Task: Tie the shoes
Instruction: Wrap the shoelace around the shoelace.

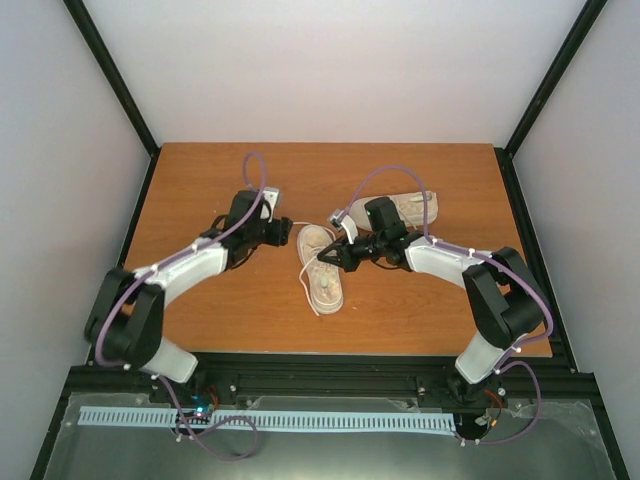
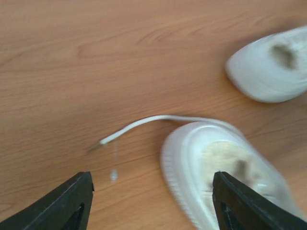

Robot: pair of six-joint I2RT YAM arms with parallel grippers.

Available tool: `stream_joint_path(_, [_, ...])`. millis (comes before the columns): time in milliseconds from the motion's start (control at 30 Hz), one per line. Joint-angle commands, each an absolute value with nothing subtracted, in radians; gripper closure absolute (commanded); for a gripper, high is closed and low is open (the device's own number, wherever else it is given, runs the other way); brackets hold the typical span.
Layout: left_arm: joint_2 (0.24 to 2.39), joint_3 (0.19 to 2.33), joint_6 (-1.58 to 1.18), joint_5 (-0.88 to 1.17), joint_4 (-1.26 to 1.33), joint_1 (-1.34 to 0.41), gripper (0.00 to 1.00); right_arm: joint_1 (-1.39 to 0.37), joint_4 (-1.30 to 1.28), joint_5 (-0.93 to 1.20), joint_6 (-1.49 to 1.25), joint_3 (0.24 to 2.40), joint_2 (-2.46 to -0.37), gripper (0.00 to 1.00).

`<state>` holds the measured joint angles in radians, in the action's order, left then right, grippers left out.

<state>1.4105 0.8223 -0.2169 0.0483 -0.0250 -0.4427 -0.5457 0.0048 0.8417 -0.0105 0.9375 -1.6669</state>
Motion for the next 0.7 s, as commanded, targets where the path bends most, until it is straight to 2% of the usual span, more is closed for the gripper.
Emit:
stream_joint_path(0, [1.597,0.979,-0.148,-0.026,-0.225,-0.404,0.32,-0.551,0.049,0.841,-0.011,0.917,-1.646,0.97])
stream_joint_path(100, [1.708,1.070,-0.106,-0.024,-0.268,-0.400,0.36,-0.551,0.052,0.847,-0.012,0.914,-1.655,0.97])
stream_joint_path(300, [1.892,1.257,-0.034,0.014,-0.376,-0.388,0.39,-0.551,0.059,0.861,-0.014,0.913,-1.669,0.97])
stream_joint_path(667, [2.084,1.474,0.024,0.007,-0.469,-0.379,0.44,-0.551,0.064,0.884,-0.017,0.909,-1.677,0.97])
